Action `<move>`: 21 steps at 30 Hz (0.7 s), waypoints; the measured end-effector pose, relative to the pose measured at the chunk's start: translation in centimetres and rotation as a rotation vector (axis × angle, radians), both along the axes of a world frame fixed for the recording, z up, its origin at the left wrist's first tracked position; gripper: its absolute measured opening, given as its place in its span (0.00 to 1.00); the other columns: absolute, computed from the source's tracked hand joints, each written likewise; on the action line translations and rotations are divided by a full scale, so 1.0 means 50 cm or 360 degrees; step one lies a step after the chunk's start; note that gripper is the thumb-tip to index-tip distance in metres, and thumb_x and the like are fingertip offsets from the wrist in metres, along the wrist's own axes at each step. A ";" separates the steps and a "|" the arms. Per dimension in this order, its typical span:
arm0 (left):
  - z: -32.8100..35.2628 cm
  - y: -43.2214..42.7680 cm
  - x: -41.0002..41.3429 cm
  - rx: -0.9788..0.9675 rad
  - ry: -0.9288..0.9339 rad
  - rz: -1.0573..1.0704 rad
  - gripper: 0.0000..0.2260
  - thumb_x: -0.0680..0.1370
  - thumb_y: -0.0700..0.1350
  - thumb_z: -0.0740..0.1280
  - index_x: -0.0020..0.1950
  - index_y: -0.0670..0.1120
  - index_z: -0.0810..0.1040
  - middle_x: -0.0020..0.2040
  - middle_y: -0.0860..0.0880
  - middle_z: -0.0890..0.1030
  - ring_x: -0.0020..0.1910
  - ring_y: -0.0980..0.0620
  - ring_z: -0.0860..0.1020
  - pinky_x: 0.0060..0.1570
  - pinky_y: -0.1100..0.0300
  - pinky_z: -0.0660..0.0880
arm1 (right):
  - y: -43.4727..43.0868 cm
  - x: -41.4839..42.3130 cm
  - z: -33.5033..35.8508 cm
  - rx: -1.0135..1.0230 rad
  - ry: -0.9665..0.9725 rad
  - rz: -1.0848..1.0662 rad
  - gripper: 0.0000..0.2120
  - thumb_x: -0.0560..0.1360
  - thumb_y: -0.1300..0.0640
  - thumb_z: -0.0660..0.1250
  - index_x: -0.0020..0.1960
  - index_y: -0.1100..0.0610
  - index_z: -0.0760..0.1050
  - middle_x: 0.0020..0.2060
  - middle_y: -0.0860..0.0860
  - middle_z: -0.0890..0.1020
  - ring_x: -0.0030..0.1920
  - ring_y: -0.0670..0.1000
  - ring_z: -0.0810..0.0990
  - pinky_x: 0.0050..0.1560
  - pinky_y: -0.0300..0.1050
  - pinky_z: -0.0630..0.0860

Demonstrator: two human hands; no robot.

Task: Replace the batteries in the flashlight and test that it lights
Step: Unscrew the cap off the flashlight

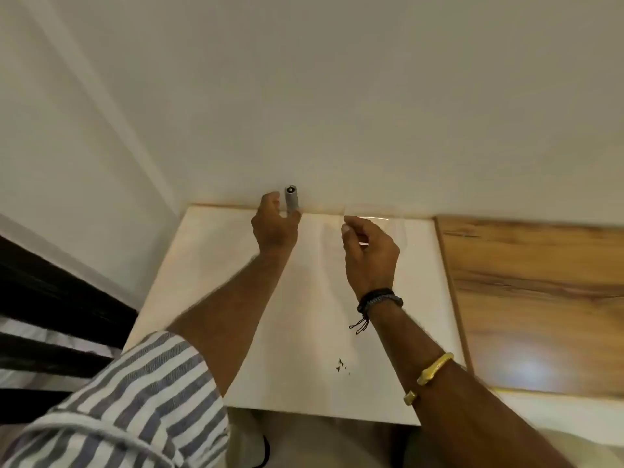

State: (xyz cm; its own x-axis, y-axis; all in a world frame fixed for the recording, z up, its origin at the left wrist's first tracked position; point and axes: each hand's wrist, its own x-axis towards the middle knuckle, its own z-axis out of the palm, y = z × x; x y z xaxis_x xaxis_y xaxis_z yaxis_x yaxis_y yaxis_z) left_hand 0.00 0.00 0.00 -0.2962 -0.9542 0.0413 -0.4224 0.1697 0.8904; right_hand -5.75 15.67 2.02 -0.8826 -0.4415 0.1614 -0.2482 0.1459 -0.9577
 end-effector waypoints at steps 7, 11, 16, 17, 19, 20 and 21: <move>-0.048 -0.042 -0.068 0.0099 0.0012 0.0070 0.14 0.79 0.50 0.68 0.59 0.43 0.80 0.55 0.46 0.84 0.54 0.44 0.81 0.54 0.55 0.76 | -0.014 -0.020 -0.041 -0.0032 -0.0163 -0.0072 0.09 0.80 0.60 0.69 0.58 0.58 0.84 0.49 0.52 0.86 0.49 0.54 0.85 0.50 0.51 0.84; -0.056 -0.035 -0.058 0.0032 0.0065 0.0069 0.10 0.78 0.45 0.70 0.57 0.43 0.81 0.50 0.49 0.83 0.52 0.46 0.81 0.51 0.60 0.72 | -0.005 -0.021 -0.045 -0.0033 -0.0178 -0.0092 0.09 0.80 0.59 0.69 0.58 0.58 0.84 0.48 0.52 0.87 0.49 0.54 0.85 0.51 0.54 0.84; -0.033 0.051 0.000 -0.0214 0.0114 -0.0186 0.11 0.80 0.45 0.68 0.60 0.42 0.79 0.53 0.50 0.83 0.51 0.54 0.79 0.53 0.62 0.73 | 0.029 -0.005 -0.028 -0.0025 -0.0168 -0.0108 0.08 0.80 0.60 0.70 0.57 0.57 0.84 0.49 0.51 0.87 0.48 0.53 0.85 0.51 0.56 0.84; -0.028 0.074 0.016 -0.0248 0.0132 -0.0246 0.10 0.80 0.44 0.68 0.60 0.42 0.78 0.52 0.51 0.82 0.51 0.53 0.79 0.52 0.62 0.74 | 0.040 0.003 -0.024 -0.0028 -0.0166 -0.0102 0.08 0.79 0.60 0.70 0.57 0.57 0.84 0.49 0.51 0.86 0.48 0.53 0.85 0.50 0.55 0.84; -0.017 0.127 0.050 -0.0265 0.0170 -0.0351 0.08 0.82 0.43 0.65 0.60 0.42 0.76 0.51 0.51 0.82 0.50 0.50 0.81 0.50 0.58 0.77 | 0.068 0.023 -0.017 -0.0039 -0.0179 -0.0098 0.07 0.79 0.59 0.70 0.56 0.56 0.84 0.46 0.50 0.86 0.46 0.52 0.86 0.48 0.54 0.85; -0.014 0.152 0.067 -0.0258 0.0180 -0.0396 0.08 0.82 0.42 0.64 0.60 0.41 0.75 0.51 0.50 0.82 0.50 0.49 0.81 0.50 0.55 0.79 | 0.082 0.032 -0.017 -0.0048 -0.0194 -0.0090 0.07 0.79 0.59 0.71 0.56 0.56 0.84 0.45 0.50 0.86 0.45 0.52 0.86 0.46 0.53 0.86; -0.011 0.180 0.087 -0.0265 0.0179 -0.0441 0.07 0.83 0.42 0.63 0.60 0.42 0.74 0.52 0.49 0.82 0.49 0.49 0.81 0.50 0.53 0.80 | 0.099 0.045 -0.017 -0.0058 -0.0206 -0.0079 0.07 0.79 0.59 0.71 0.56 0.57 0.84 0.43 0.49 0.86 0.44 0.51 0.86 0.45 0.52 0.86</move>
State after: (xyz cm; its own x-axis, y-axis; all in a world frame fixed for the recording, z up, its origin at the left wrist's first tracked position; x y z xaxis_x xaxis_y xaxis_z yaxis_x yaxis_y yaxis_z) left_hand 4.34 9.01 -0.57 -0.5281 -0.8154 0.2371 -0.2406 0.4114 0.8791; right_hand -3.52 20.64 1.19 -0.9177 -0.3926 0.0601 -0.1156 0.1192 -0.9861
